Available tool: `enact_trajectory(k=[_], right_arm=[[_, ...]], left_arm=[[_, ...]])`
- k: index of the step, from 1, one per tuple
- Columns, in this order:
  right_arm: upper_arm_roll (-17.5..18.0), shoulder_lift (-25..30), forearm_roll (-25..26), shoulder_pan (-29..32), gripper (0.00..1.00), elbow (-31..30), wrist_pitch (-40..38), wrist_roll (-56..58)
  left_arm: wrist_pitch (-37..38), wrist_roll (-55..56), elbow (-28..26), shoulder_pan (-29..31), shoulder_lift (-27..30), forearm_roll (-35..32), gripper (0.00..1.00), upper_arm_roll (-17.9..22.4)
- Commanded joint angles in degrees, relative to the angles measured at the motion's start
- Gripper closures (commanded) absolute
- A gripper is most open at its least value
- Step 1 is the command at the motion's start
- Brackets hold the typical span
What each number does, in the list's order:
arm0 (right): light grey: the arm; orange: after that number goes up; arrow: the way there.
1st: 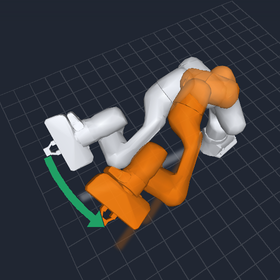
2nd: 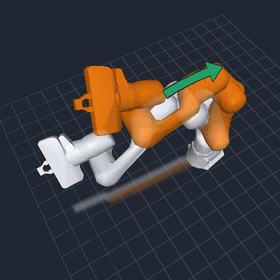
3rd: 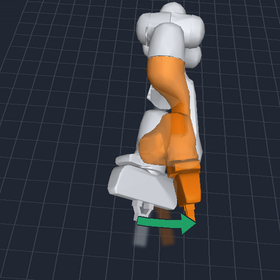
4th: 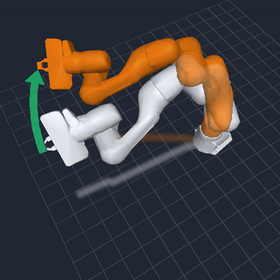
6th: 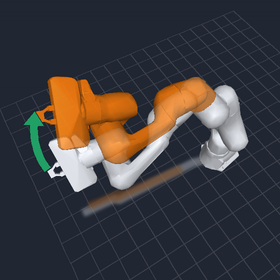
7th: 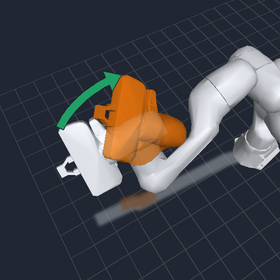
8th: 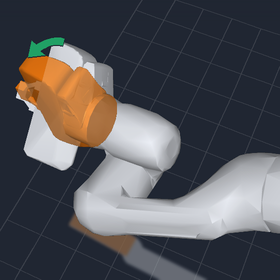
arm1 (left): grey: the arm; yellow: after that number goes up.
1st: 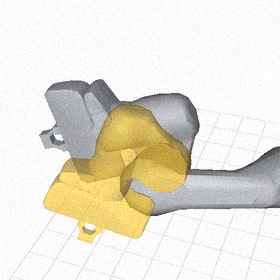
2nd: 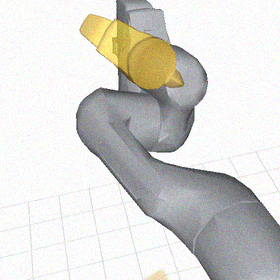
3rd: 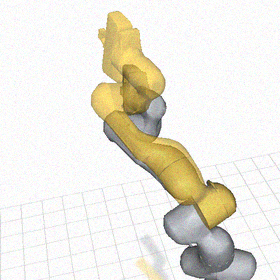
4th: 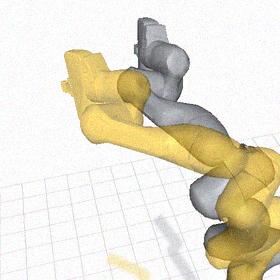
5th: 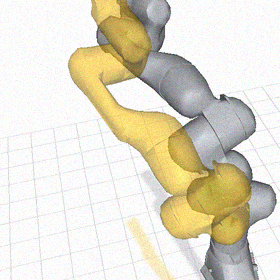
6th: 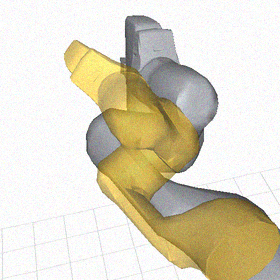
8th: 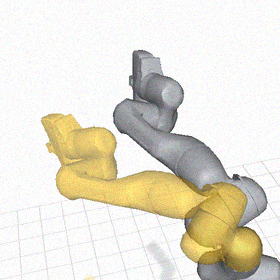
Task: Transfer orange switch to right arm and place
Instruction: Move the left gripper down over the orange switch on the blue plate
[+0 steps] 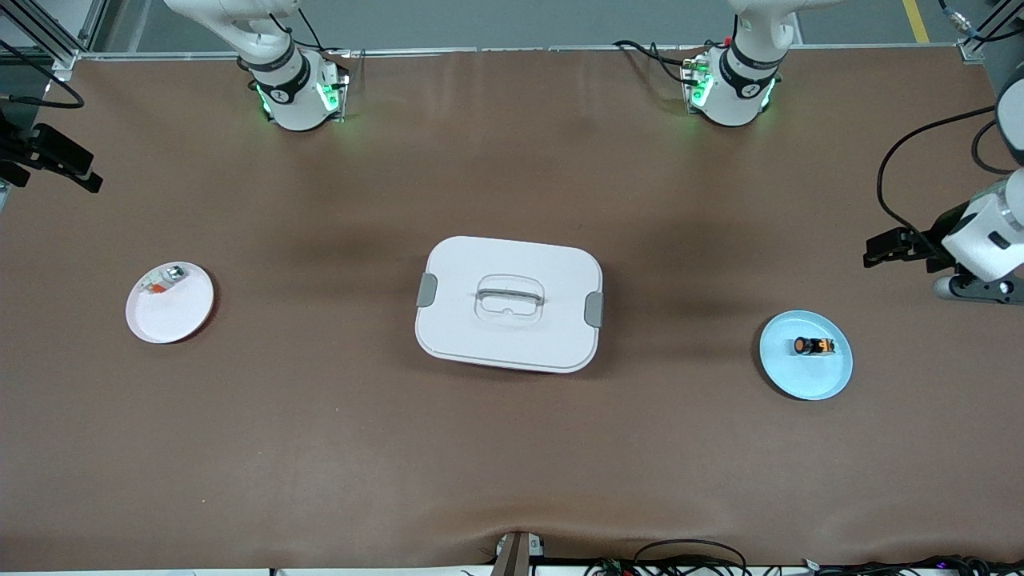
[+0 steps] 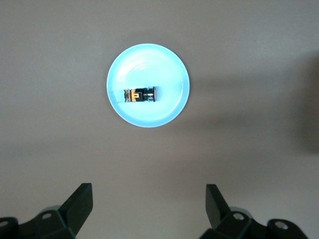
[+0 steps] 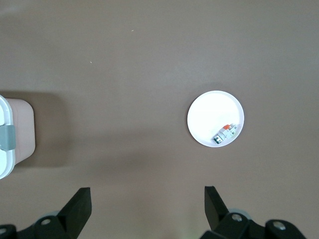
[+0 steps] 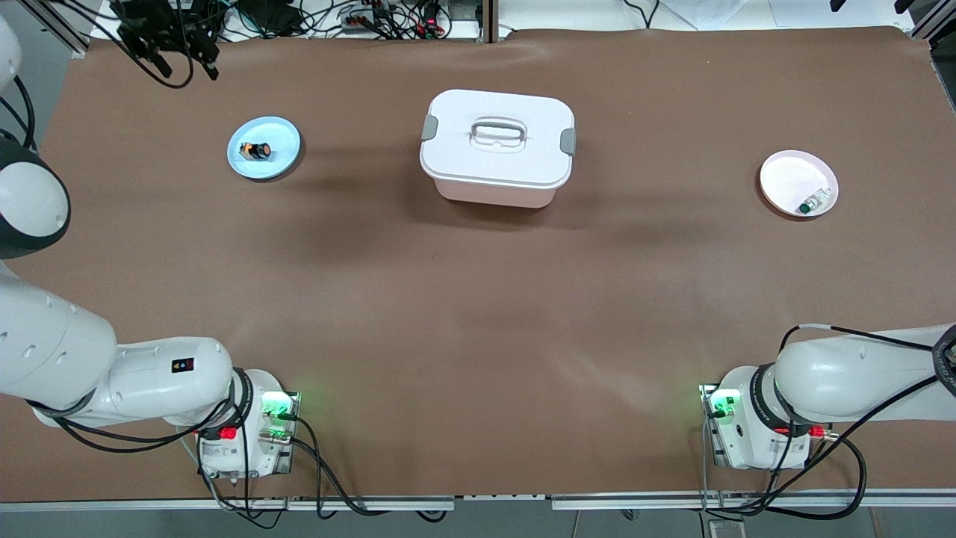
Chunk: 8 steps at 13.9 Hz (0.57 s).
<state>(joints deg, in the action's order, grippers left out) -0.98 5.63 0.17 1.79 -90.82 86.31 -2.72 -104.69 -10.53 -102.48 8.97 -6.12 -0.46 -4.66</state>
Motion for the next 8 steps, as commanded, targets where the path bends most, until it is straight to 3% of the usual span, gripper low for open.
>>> enact_trajectory(k=[1, 8], right_arm=[[0.2, 1.4, 0.4, 0.1, 0.00, -1.3, 0.4, 0.2], [-0.1, 1.5, 0.3, 0.3, 0.00, -1.5, -0.1, 0.3]], left_arm=[[-6.4, -4.2, -4.9, 2.0, 0.0, 0.0, 0.00, 0.0], [-16.0, -5.8, -5.5, 2.4, -9.2, 0.0, 0.00, 0.1]])
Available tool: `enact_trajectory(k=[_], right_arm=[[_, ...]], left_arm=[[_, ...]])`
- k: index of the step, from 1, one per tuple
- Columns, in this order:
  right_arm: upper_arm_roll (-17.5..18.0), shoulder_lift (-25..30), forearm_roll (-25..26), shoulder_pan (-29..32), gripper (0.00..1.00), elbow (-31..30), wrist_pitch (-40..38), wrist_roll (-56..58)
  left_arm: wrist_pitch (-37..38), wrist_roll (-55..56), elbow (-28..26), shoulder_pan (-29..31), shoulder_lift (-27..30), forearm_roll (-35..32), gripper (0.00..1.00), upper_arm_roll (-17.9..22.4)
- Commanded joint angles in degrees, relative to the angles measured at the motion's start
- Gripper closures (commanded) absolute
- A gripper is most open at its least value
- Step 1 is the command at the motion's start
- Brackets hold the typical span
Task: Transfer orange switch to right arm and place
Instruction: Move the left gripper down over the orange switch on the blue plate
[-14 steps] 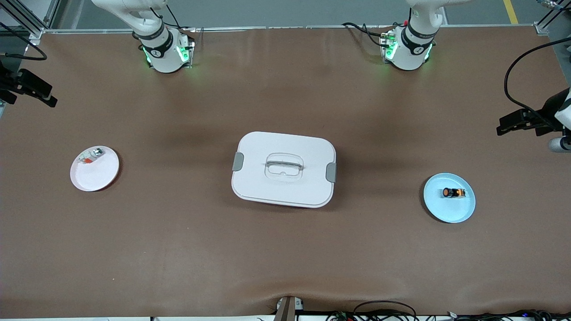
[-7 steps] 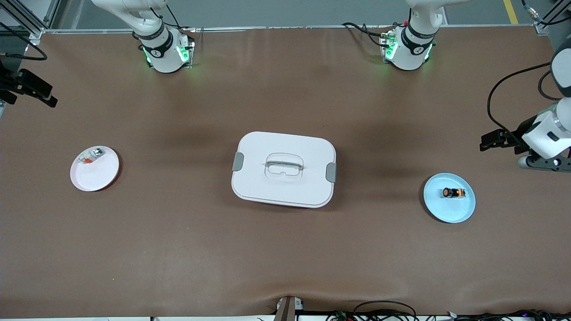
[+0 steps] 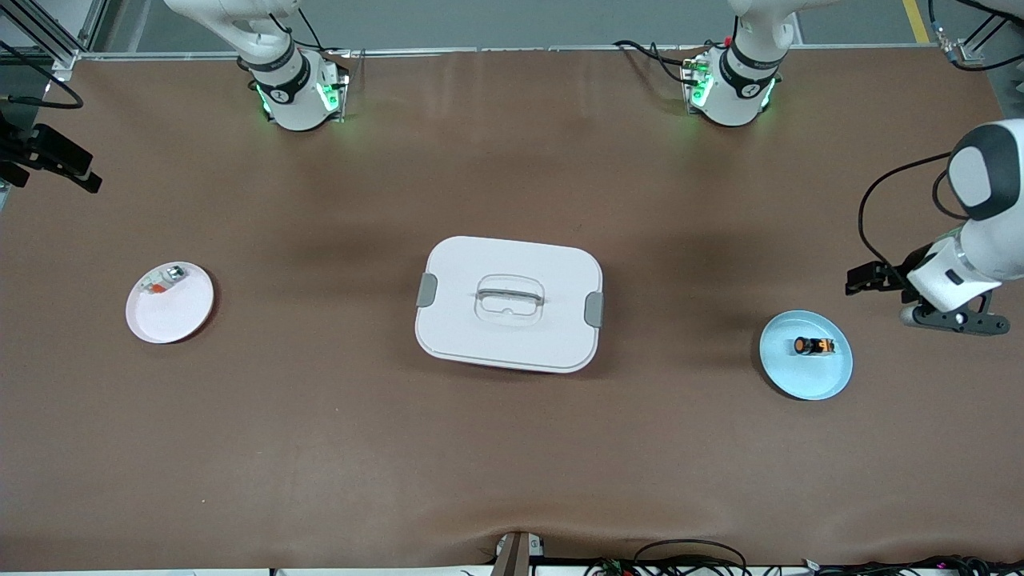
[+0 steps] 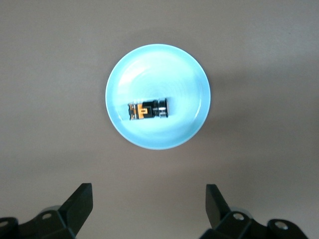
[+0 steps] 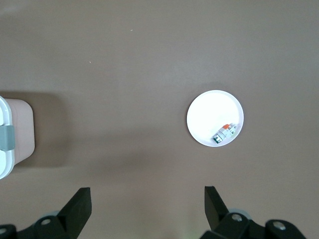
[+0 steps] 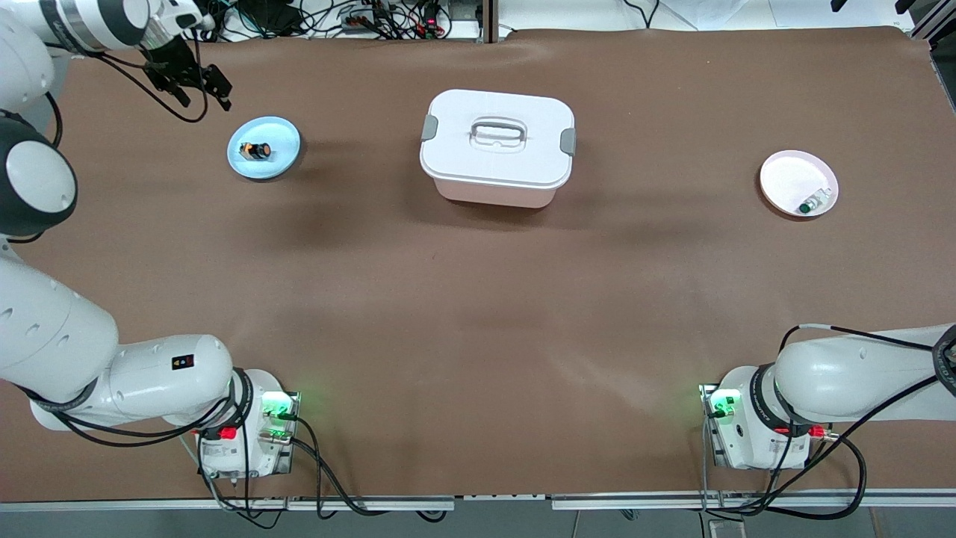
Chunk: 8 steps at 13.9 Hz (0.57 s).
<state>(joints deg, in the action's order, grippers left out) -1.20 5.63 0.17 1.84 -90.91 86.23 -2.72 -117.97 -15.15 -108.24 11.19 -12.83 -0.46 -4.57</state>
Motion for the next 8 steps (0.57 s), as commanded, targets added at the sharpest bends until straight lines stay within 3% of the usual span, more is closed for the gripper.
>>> enact_trajectory(k=[1, 8], right_arm=[[0.1, 1.5, 0.3, 0.3, 0.00, -1.4, 0.0, 0.3], [0.1, 1.5, 0.3, 0.2, 0.00, -1.4, -0.1, 0.3]], left_arm=[[-3.8, -1.2, 0.3, 0.2, -3.6, 0.0, 0.00, 0.0], [-10.3, -4.0, 0.8, 0.4, -10.1, 0.1, 0.00, -0.1]])
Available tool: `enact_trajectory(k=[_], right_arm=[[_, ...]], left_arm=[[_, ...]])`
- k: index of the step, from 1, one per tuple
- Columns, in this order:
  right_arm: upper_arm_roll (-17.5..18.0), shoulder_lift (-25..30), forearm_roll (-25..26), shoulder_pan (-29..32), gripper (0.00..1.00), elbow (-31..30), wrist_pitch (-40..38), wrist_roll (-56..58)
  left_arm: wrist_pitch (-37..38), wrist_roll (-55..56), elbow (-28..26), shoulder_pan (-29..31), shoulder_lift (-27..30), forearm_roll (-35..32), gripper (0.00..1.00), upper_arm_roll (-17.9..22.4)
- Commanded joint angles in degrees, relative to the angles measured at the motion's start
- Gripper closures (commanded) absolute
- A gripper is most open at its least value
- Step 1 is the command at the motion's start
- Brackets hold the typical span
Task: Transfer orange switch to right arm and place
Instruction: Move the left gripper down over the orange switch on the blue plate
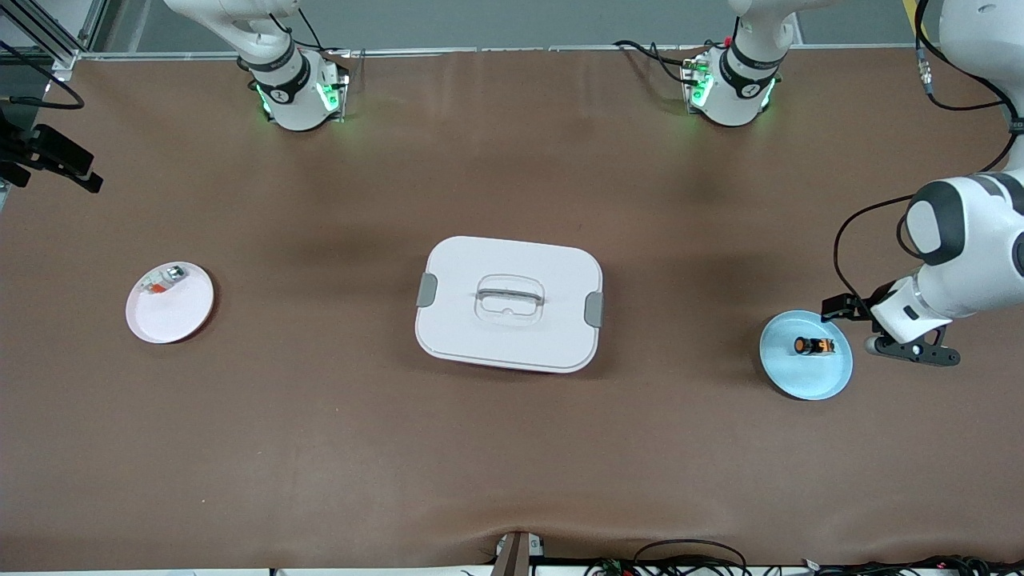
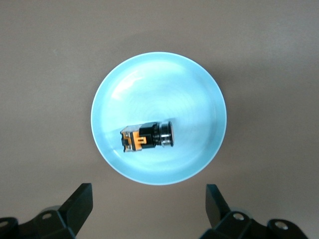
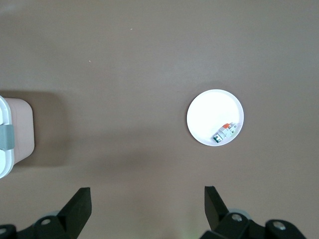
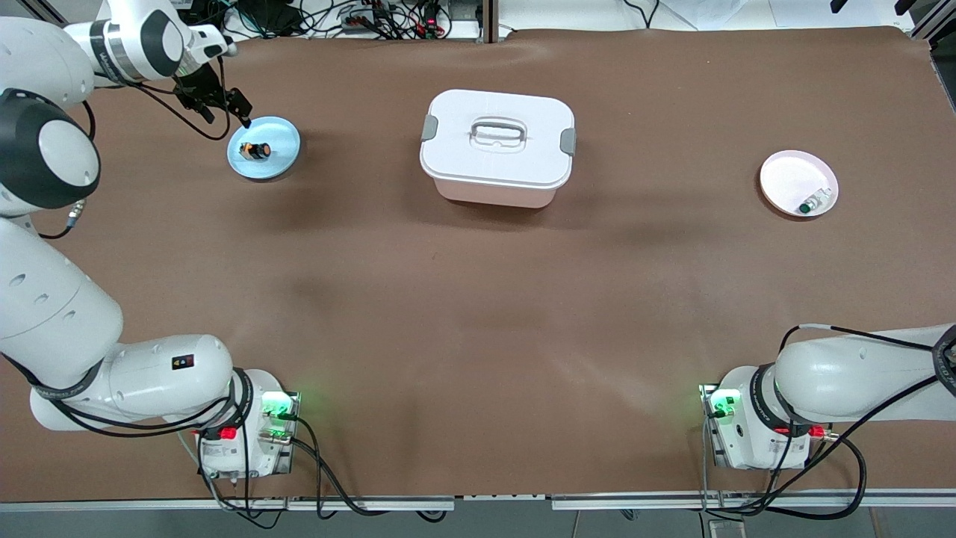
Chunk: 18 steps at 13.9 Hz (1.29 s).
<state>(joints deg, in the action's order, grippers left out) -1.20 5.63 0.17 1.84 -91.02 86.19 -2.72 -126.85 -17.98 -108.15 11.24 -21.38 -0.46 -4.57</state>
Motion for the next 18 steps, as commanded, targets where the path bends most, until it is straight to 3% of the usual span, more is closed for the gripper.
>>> enact_trajectory(k=[1, 18], right_arm=[[0.1, 1.5, 0.3, 0.2, 0.00, -1.3, -0.1, 0.3], [0.2, 1.6, 0.3, 0.1, 0.00, -1.3, -0.1, 0.2]], left_arm=[[-2.5, -1.2, 0.7, 0.4, -2.4, 0.2, 0.00, -0.1], [-11.1, -0.3, 2.8, 1.0, -11.9, 2.7, 0.00, -0.5]])
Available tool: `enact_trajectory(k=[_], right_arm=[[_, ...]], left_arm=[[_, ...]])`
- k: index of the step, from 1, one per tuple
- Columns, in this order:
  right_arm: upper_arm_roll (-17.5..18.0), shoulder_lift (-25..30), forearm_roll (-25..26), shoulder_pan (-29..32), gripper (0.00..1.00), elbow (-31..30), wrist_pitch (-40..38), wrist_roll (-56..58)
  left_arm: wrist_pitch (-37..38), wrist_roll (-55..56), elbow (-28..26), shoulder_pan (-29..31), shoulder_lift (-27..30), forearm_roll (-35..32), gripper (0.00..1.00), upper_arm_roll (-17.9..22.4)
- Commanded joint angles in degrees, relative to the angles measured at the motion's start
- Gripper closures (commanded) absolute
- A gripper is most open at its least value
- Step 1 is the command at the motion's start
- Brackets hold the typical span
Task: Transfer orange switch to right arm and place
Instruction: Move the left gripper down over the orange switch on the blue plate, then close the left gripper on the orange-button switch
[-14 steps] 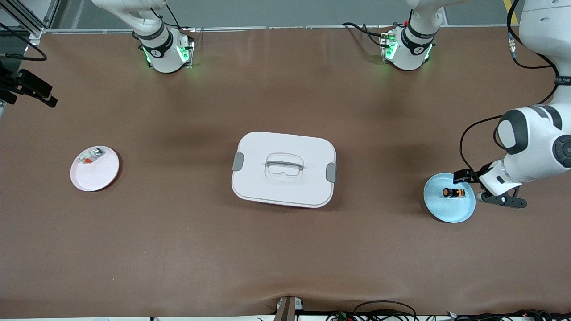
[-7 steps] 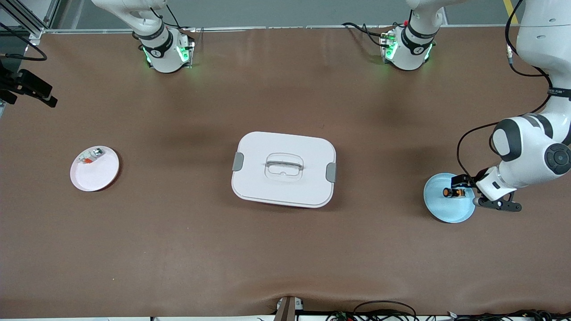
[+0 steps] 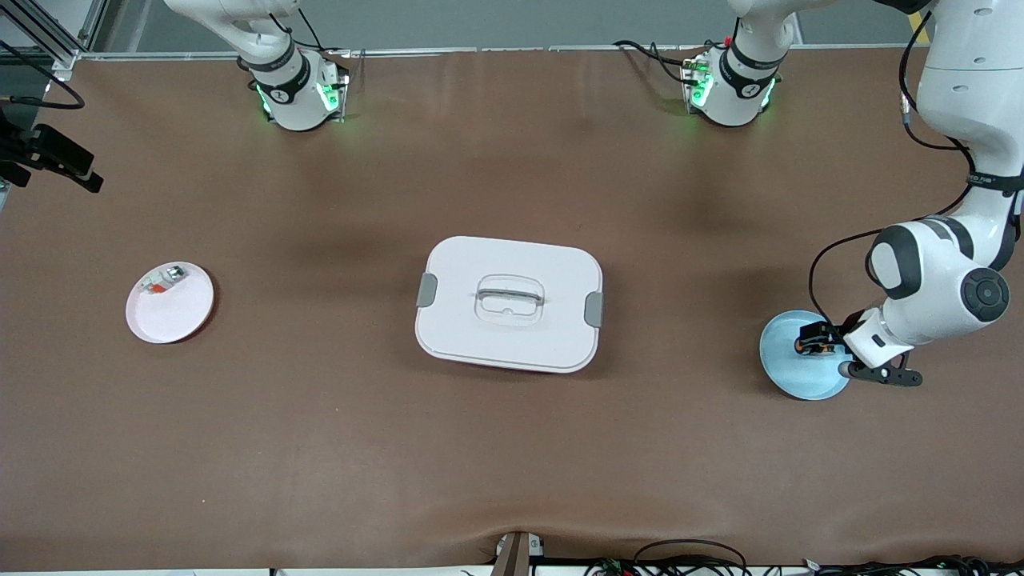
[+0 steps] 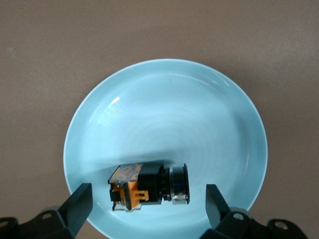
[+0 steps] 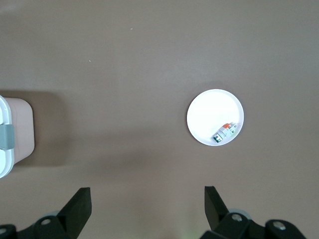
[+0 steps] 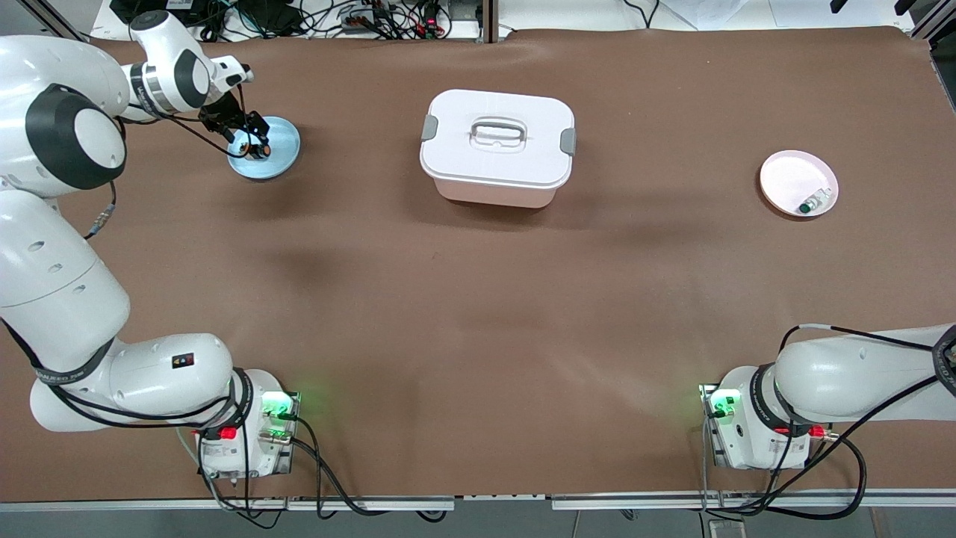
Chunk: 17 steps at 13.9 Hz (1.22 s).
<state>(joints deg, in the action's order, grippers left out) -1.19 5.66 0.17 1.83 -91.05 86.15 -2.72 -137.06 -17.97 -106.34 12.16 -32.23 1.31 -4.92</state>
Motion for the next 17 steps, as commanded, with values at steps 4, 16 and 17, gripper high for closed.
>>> enact_trajectory(k=[4, 16, 17], right_arm=[[0.2, 1.5, 0.3, 0.1, 0.00, -1.2, 0.0, 0.2], [0.2, 1.5, 0.3, 0.0, 0.00, -1.2, 0.3, 0.3], [0.3, 1.5, 0.3, 0.0, 0.00, -1.2, 0.2, 0.3]], left_arm=[[-1.9, -0.3, 1.0, 0.4, -2.7, 1.0, 0.00, -0.2], [-2.2, 0.0, 0.4, 0.5, -3.2, 1.1, 0.05, -0.2], [-2.2, 0.1, 0.4, 0.5, -3.2, 1.1, 0.14, -0.3]])
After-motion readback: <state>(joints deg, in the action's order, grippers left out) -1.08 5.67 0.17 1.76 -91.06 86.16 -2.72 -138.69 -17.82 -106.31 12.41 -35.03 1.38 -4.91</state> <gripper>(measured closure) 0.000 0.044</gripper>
